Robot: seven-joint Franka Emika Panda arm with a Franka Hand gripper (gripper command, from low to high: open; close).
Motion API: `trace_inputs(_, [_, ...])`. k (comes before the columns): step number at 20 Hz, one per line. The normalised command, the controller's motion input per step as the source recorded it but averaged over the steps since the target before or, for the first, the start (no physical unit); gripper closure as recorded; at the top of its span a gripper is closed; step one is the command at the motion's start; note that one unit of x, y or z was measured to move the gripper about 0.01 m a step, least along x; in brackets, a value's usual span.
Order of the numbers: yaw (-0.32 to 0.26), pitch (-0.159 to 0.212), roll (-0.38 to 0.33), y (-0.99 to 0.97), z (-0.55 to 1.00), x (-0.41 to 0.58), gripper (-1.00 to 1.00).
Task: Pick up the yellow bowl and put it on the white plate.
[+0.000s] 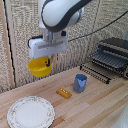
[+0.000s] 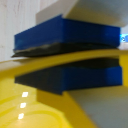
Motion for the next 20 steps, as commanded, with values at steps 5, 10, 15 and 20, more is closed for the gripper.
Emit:
trace_inputs(5, [0.096, 0.044, -0.007, 0.4, -0.53, -0.076, 1.0])
trace_inputs(10, [0.104, 0.043, -0.025, 0.28, -0.52, 0.0, 1.0])
trace_inputs(15, [0.098, 0.006, -0.008, 0.16, -0.41, 0.137, 1.0])
trace_inputs(20, [0.074, 0.012, -0.009, 0.16, -0.37, 0.266, 1.0])
